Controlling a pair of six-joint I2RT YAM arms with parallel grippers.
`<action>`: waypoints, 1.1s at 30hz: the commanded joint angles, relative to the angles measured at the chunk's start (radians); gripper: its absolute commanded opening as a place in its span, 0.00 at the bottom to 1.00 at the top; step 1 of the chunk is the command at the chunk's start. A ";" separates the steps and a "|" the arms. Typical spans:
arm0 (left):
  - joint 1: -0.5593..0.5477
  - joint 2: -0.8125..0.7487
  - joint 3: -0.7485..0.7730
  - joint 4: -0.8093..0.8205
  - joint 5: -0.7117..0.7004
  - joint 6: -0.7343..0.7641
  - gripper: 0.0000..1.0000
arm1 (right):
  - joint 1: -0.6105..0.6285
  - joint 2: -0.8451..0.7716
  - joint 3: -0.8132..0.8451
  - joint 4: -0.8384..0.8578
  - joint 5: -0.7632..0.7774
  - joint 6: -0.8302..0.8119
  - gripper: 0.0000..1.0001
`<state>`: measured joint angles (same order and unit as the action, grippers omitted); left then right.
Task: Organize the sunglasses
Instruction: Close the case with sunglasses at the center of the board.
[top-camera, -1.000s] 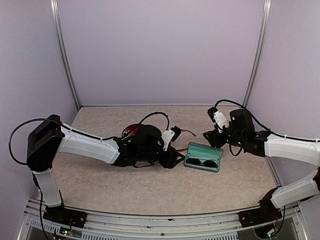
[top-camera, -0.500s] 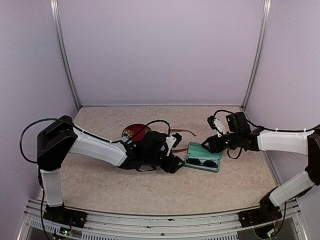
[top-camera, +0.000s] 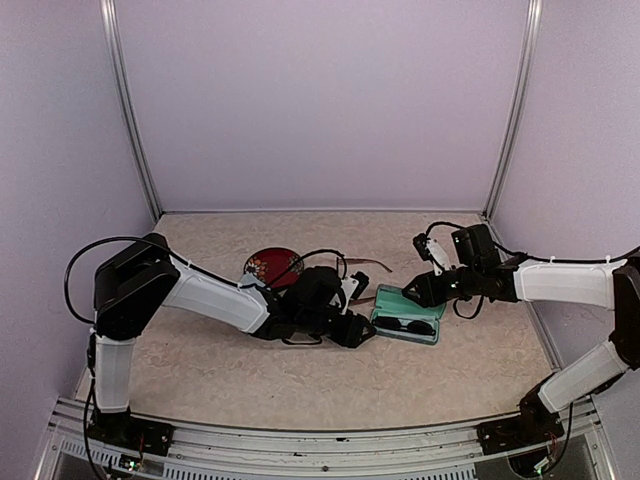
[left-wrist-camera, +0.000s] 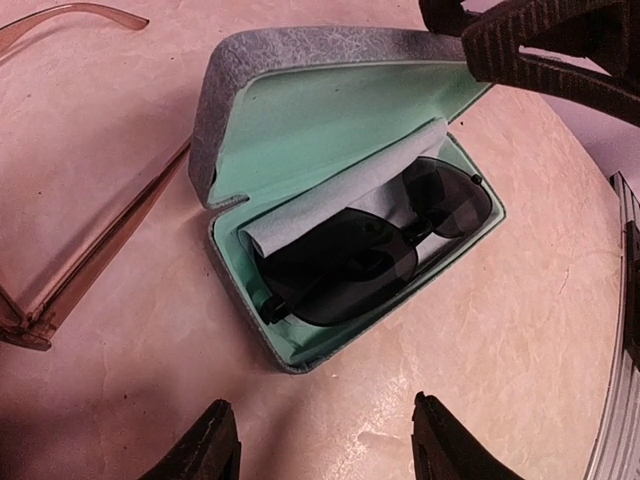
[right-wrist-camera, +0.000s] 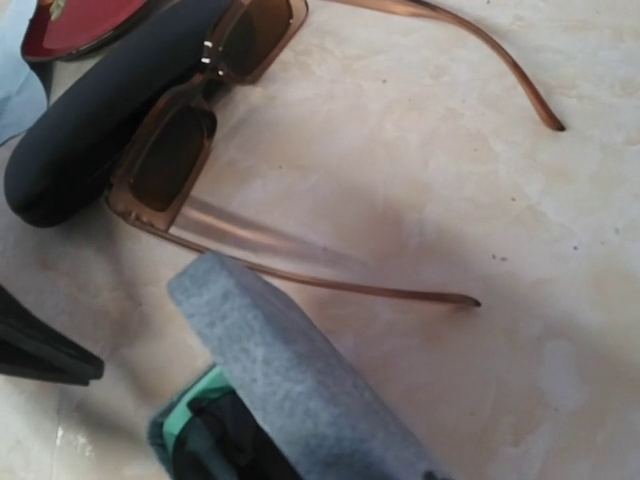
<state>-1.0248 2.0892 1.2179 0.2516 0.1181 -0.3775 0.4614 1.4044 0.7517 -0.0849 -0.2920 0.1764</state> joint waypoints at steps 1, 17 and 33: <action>0.009 0.034 0.032 0.039 0.031 -0.042 0.57 | -0.010 0.015 -0.003 -0.003 -0.019 -0.009 0.42; 0.002 0.042 0.037 0.041 0.015 -0.032 0.56 | -0.053 -0.015 -0.002 0.046 -0.009 0.038 0.49; -0.013 0.060 0.050 0.038 0.001 -0.038 0.52 | -0.054 0.034 -0.029 0.050 -0.081 0.034 0.44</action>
<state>-1.0275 2.1334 1.2362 0.2764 0.1303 -0.4149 0.4156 1.4300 0.7425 -0.0471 -0.3416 0.2050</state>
